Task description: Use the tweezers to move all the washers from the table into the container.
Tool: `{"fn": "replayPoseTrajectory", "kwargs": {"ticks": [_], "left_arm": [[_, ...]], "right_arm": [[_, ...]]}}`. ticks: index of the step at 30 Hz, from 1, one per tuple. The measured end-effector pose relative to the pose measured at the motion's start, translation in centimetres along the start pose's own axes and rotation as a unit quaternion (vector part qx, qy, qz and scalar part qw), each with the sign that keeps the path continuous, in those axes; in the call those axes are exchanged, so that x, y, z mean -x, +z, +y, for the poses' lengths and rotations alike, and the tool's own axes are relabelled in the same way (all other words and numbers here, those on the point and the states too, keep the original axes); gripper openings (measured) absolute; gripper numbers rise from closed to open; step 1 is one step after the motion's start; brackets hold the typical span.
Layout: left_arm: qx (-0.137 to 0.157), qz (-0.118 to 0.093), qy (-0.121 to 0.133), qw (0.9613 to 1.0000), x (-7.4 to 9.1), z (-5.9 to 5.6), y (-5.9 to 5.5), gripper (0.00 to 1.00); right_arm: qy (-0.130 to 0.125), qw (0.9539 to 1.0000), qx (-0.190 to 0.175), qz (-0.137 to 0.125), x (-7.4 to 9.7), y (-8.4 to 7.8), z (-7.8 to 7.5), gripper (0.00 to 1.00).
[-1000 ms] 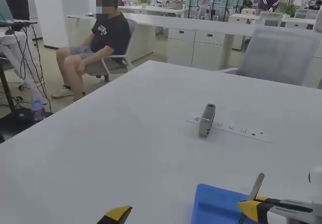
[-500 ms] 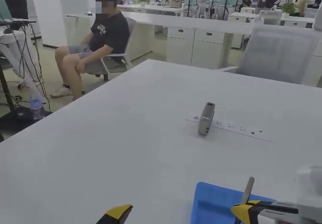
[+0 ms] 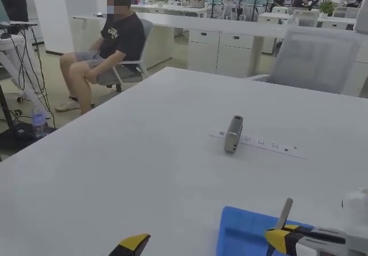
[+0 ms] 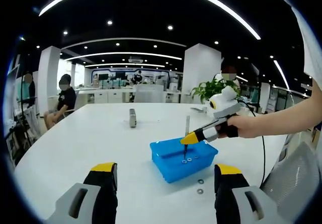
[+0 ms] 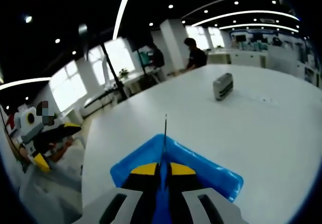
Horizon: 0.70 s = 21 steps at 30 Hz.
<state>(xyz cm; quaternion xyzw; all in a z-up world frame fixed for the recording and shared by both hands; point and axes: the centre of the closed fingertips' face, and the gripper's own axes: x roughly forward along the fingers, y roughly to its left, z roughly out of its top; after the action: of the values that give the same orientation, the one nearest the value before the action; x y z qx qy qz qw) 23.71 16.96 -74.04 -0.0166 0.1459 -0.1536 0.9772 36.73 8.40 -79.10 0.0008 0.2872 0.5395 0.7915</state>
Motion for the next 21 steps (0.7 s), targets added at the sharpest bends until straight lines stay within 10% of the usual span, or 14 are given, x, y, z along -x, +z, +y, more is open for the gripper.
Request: {"fn": "replayPoseTrajectory", "kwargs": {"ticks": [10,21], "left_arm": [[0.0,0.002,-0.001,1.0,-0.1,0.0,-0.1,0.8],[0.001,0.004,-0.003,1.0,-0.1,-0.1,-0.1,0.8]], "right_arm": [[0.044,0.9972,0.009,-0.059,2.8,2.0,5.0,0.03],[0.042,0.9983,-0.027,-0.029,2.7,-3.5,7.0,0.03]]}}
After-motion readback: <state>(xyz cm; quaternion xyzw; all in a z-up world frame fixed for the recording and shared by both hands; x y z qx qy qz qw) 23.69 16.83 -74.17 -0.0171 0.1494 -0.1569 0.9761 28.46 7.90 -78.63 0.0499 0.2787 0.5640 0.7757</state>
